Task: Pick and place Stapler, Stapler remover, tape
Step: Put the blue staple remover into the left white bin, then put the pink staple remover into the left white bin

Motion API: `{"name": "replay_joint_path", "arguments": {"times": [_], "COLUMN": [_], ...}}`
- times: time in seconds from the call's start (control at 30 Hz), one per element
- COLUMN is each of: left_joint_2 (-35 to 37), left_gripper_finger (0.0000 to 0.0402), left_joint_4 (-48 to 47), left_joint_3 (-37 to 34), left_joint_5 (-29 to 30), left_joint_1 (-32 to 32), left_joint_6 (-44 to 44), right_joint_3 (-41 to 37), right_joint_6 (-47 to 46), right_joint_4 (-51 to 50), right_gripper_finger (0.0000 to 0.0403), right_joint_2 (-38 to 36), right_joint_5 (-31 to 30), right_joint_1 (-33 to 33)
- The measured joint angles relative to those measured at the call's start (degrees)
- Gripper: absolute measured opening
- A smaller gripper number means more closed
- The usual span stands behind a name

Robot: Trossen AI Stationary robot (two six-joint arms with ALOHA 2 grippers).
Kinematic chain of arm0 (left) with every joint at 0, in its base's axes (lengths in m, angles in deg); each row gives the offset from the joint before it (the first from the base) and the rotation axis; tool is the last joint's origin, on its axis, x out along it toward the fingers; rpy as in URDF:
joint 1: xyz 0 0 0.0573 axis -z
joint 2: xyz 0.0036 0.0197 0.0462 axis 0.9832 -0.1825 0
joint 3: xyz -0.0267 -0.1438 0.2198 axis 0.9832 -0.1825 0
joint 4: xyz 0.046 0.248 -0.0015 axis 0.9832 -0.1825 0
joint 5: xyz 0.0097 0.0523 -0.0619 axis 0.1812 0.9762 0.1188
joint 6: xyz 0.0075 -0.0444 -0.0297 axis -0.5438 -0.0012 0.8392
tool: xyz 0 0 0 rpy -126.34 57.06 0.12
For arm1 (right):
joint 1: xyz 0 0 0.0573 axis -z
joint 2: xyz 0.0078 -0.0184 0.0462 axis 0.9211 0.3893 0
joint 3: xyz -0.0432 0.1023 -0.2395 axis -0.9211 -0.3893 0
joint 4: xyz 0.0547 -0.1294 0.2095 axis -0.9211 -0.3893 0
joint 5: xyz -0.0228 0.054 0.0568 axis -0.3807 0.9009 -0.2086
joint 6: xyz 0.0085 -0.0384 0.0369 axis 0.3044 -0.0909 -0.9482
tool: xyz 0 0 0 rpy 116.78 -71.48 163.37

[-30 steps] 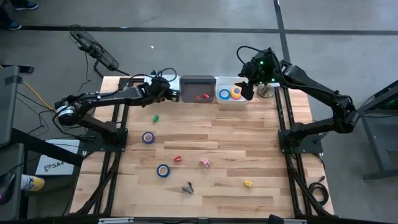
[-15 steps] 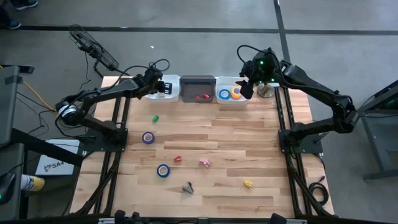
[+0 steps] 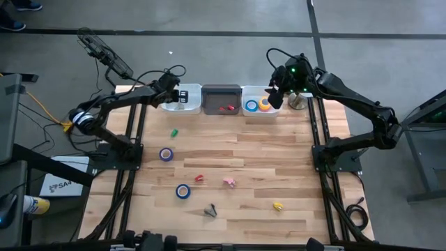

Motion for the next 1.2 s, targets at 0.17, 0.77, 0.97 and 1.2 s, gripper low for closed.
{"name": "replay_joint_path", "arguments": {"times": [0.17,0.77,0.97,1.2], "left_joint_2": [-0.53,-0.53,2.11,10.1], "left_gripper_finger": [0.0077,0.0243,0.0242,0.0242], "left_joint_4": [0.27,0.2,0.09,-1.6], "left_joint_3": [0.04,0.04,0.02,0.02], "left_joint_5": [0.34,-4.26,-7.3,-10.46], "left_joint_1": [0.02,0.11,0.11,0.14], "left_joint_6": [0.14,-0.06,0.25,-0.36], "right_joint_3": [0.0,0.0,0.0,0.0], "right_joint_6": [-1.21,-1.01,-1.23,-1.23], "right_joint_4": [0.02,0.02,0.02,0.02], "right_gripper_finger": [0.0214,0.0214,0.0214,0.0214], "right_joint_2": [0.0,0.0,-0.01,0.0], "right_joint_5": [-0.01,0.39,0.53,1.46], "right_joint_1": [0.0,-0.02,-0.02,-0.02]}}
